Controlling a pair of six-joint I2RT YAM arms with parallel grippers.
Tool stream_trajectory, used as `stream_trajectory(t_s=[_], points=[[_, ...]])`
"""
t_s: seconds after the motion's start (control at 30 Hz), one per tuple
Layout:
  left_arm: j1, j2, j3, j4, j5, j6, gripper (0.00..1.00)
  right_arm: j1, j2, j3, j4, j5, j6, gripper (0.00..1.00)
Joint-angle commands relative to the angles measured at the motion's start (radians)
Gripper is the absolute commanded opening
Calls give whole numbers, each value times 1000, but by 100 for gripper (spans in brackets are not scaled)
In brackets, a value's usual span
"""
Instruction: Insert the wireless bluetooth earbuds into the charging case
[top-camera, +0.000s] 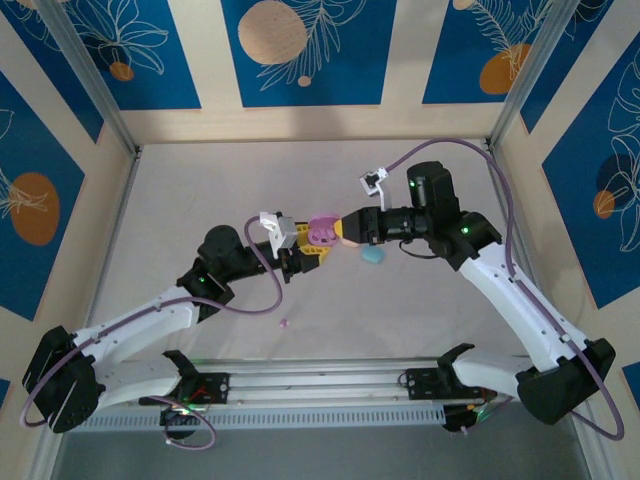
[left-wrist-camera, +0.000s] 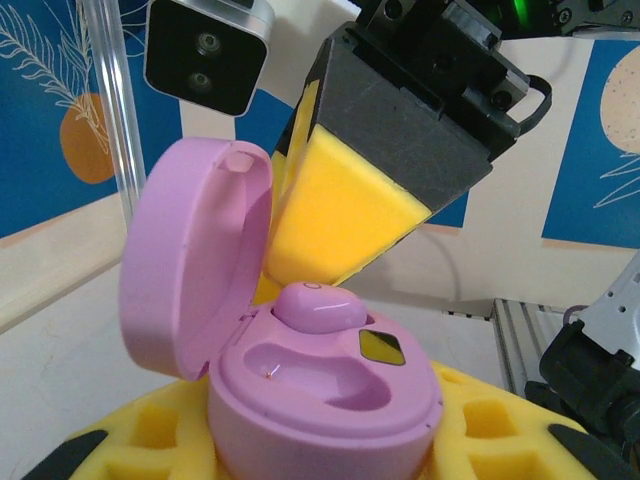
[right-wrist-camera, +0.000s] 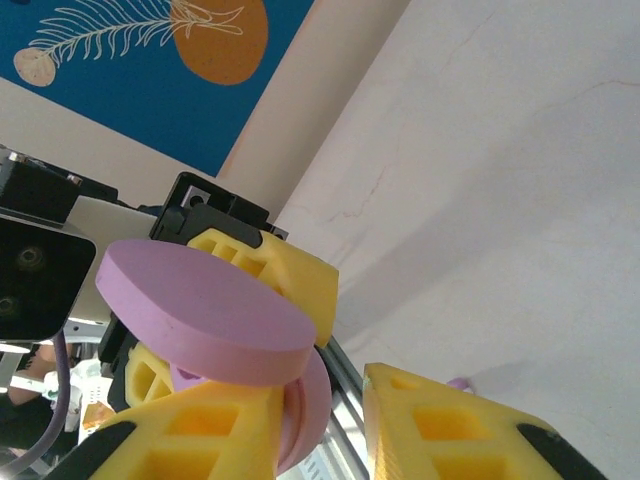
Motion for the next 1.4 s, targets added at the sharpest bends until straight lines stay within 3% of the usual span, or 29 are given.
stream_trajectory(t_s=[0.0,0.23,0.37,0.63,0.83,0.93,1.23,1.37], points=[[-13,-31,11,29,-30,13,30,-1,-74,0,15,19,-21,30],[-14,-78,-5,0,-120,20,29,-68,-142,-111,-15,168,32,34],[-14,-133,-14,-26,-164,26,29,-114,-59,-179,-47,91,127,34],[-14,-249,-8,-127,-203,44,29,23,228,-285,67,30,226,34],[-14,-295,6,-169,-209,40,28,203,504,-193,82,6,222,34],[-14,-309,13,-194,-209,44,28,283,617,-117,59,38,147,35],[-13,-327,26,-229,-215,57,29,361,874,147,-120,131,-94,39],[-14,-332,29,-238,-220,57,29,383,949,226,-164,117,-162,40]])
